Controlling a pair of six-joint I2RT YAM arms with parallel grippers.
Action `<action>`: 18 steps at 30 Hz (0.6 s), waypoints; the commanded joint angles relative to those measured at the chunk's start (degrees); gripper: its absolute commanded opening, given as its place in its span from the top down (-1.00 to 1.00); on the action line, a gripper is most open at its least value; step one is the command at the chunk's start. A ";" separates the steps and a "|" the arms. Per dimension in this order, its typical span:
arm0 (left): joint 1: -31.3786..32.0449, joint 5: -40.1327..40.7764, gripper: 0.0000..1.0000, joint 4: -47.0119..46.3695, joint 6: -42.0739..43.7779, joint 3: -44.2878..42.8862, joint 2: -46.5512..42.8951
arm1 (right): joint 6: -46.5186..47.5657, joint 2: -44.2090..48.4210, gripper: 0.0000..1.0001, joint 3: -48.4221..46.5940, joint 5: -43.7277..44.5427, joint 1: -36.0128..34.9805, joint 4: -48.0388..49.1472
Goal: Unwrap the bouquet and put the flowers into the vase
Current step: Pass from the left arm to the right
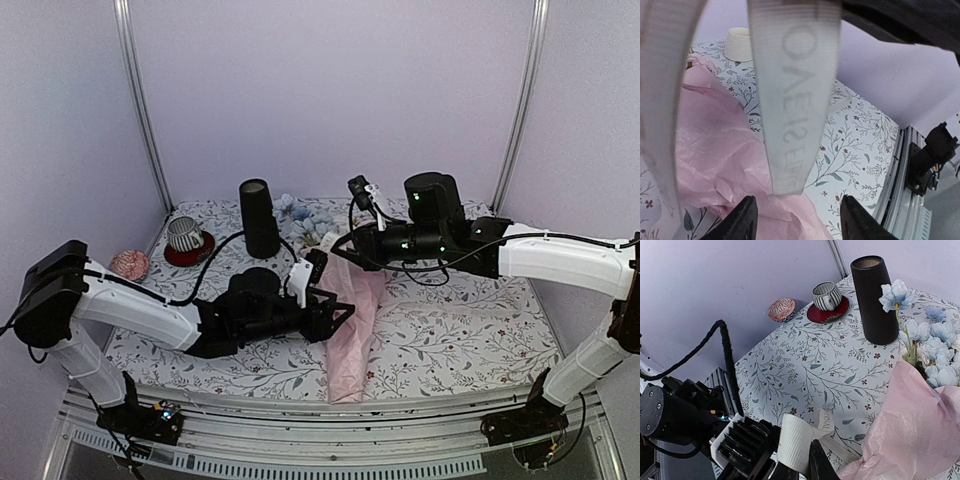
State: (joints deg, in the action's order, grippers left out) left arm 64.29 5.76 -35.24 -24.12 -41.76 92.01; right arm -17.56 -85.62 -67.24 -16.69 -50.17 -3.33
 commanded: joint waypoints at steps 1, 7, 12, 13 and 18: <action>0.40 2.76 -0.22 0.25 -1.06 -4.14 3.15 | -1.37 0.36 0.81 -1.58 -1.37 0.20 1.35; 0.44 2.71 -0.36 -2.19 -1.81 -4.94 7.04 | -1.69 0.29 0.81 -1.58 -1.85 0.25 2.04; 0.31 2.86 -0.24 -2.38 -0.46 -6.67 8.67 | -1.93 0.15 0.81 -1.58 -2.02 0.25 2.23; 0.19 2.91 -0.21 -1.77 -0.08 -7.45 8.90 | -2.01 0.11 0.81 -1.55 -2.03 0.23 2.27; -0.18 3.55 0.29 0.12 0.83 -10.54 10.45 | -2.96 0.32 0.81 -1.30 -2.20 0.20 3.52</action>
State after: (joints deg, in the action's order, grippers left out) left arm 64.27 8.27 -35.14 -24.62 -49.41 101.54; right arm -19.31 -85.60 -67.29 -17.93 -49.93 -1.80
